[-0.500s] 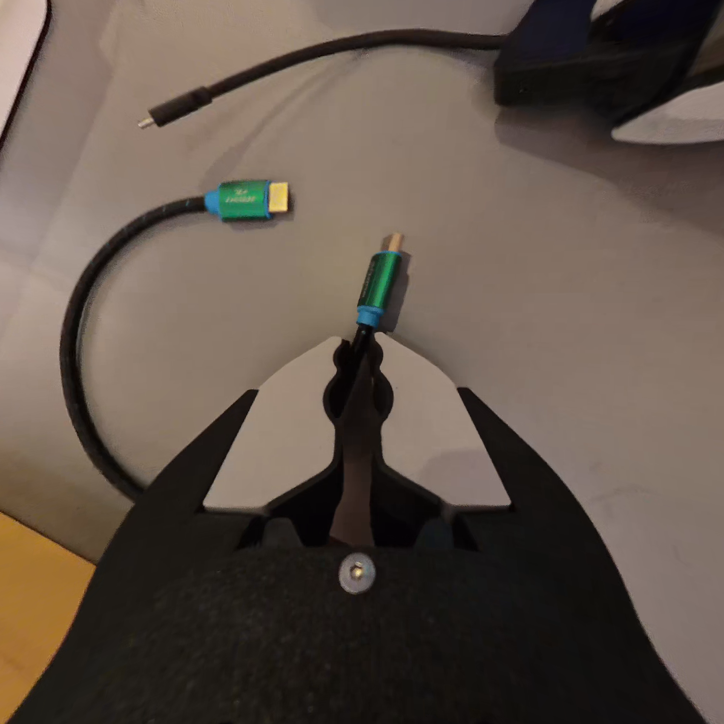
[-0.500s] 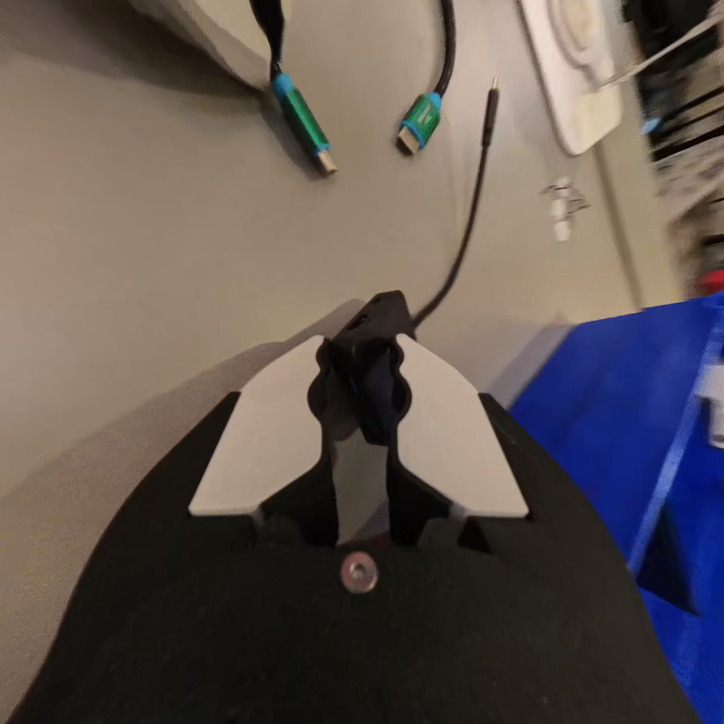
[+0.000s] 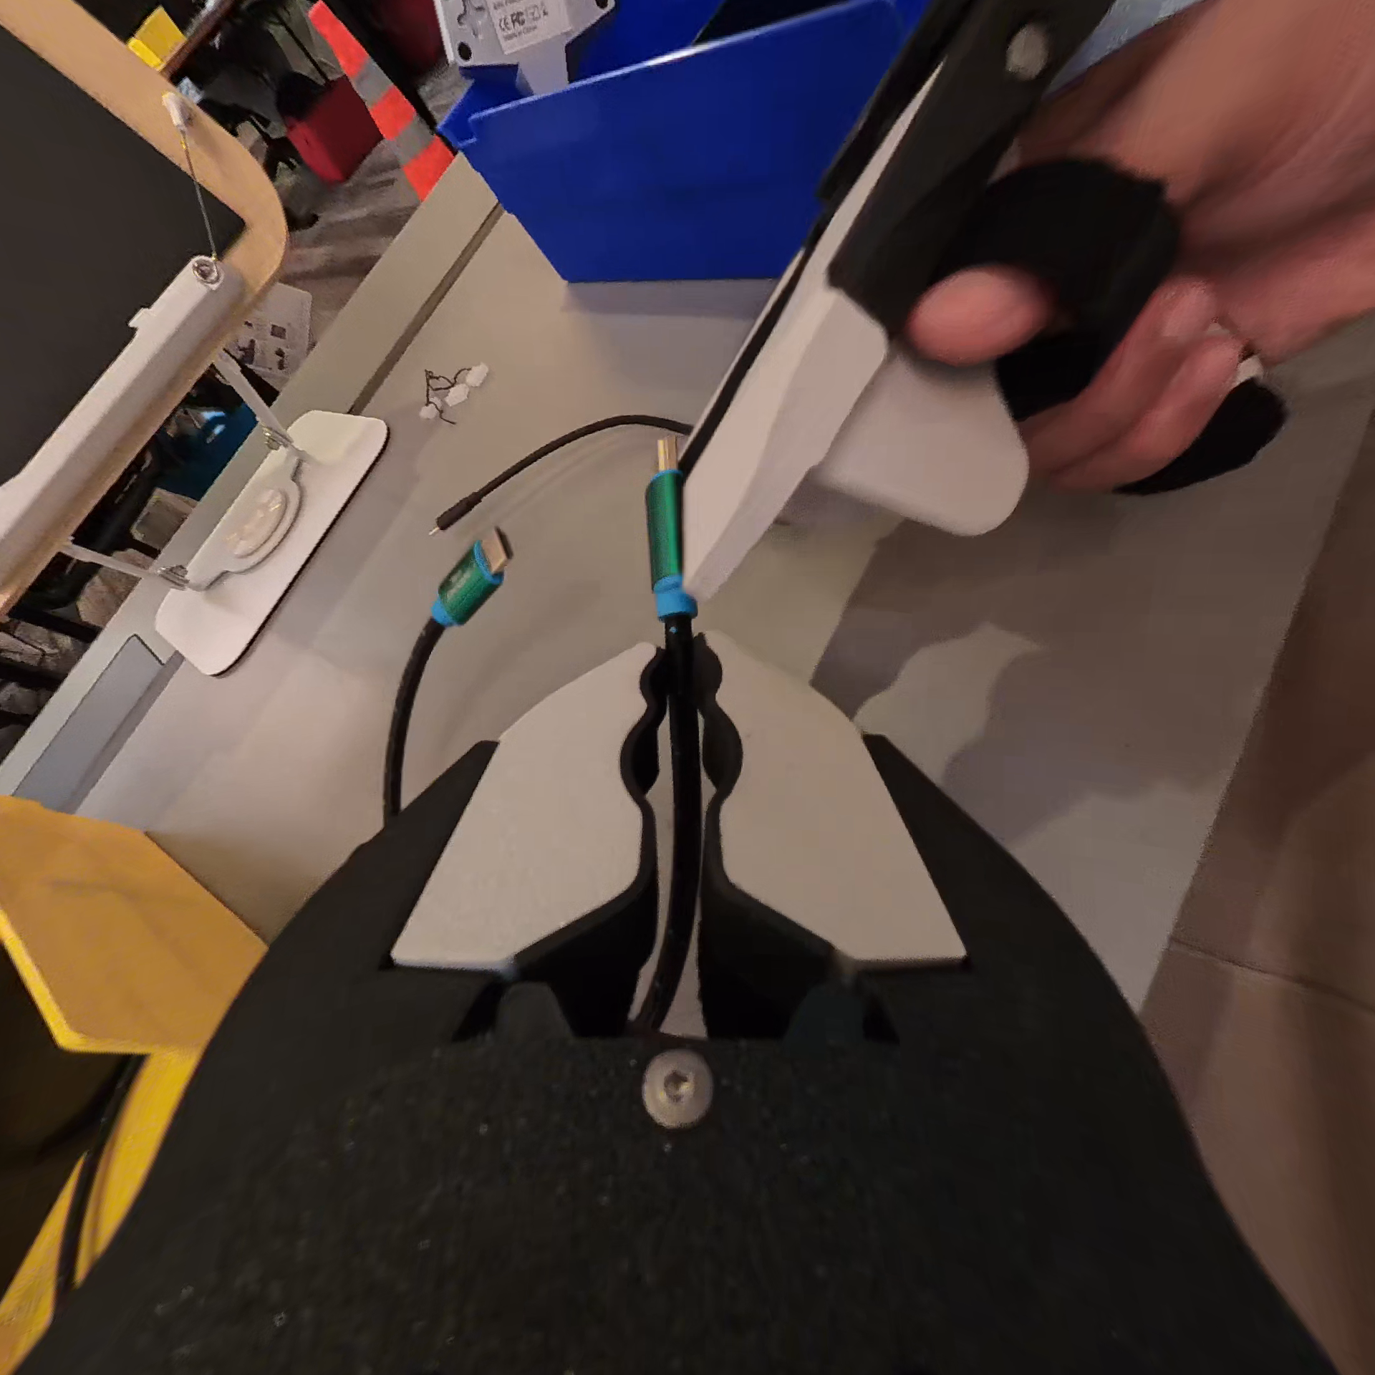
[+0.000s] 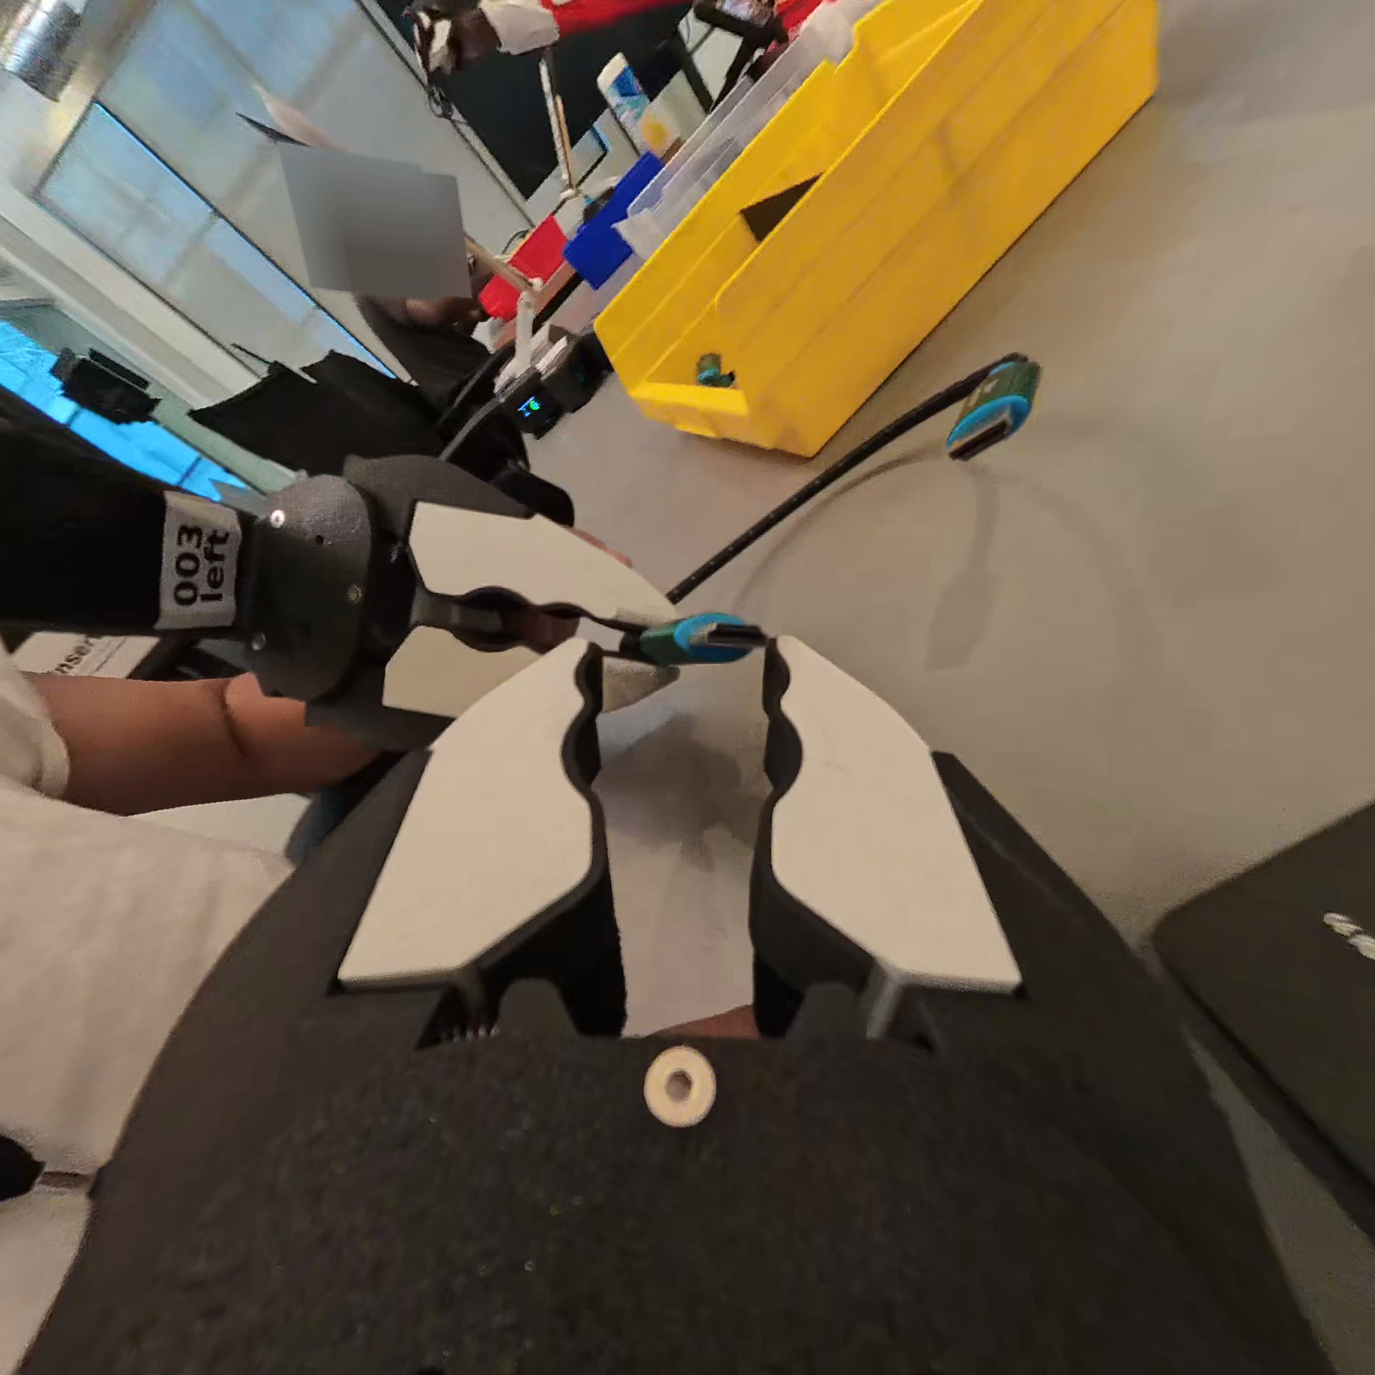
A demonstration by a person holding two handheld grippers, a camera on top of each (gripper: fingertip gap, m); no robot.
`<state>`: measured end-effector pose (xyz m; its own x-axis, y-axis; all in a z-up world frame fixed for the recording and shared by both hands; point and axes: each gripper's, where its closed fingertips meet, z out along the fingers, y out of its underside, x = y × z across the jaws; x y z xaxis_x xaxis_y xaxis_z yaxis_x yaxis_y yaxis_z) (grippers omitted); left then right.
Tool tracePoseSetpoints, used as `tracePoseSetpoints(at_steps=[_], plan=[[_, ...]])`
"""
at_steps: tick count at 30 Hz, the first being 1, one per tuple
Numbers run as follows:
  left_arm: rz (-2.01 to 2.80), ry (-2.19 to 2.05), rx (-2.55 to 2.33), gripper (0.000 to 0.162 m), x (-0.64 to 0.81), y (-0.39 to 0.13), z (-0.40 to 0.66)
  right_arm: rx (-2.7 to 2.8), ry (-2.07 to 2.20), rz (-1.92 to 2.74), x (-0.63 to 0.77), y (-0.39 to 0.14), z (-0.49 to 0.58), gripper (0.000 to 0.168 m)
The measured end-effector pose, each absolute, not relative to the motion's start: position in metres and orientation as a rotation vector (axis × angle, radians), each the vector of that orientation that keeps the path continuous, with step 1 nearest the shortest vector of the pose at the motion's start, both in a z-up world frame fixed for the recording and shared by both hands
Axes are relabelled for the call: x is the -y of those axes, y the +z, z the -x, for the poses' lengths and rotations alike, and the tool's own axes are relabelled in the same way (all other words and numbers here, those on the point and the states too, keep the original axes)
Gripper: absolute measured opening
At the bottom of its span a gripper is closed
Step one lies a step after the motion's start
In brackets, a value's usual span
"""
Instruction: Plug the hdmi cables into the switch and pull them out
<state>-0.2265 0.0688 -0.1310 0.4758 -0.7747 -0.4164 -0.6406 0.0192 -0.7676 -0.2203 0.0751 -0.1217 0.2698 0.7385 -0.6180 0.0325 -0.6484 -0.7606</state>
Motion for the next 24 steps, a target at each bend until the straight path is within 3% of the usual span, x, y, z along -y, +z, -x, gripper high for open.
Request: tracePoseSetpoints(at_steps=[2,9,13,17,24], plan=[[1.691,-0.159,-1.229,0.006,-0.066,-0.134,0.227,0.662,1.464,1.912,-0.075,-0.123,0.226,0.027],[1.645,-0.263,-1.001,0.014,-0.062,-0.099,0.229,0.661,1.367,1.797,-0.086,-0.106,0.221,0.021],[1.658,-0.729,-0.817,0.017,-0.029,-0.081,0.215,0.49,1.435,1.71,-0.106,-0.085,0.204,0.02],[1.725,-1.172,-0.615,0.04,-0.035,-0.082,0.204,0.323,1.794,1.434,-0.094,-0.044,0.204,0.02],[1.59,-1.286,-0.417,0.033,-0.057,-0.053,0.227,0.369,1.949,1.334,-0.069,-0.044,0.225,0.02]])
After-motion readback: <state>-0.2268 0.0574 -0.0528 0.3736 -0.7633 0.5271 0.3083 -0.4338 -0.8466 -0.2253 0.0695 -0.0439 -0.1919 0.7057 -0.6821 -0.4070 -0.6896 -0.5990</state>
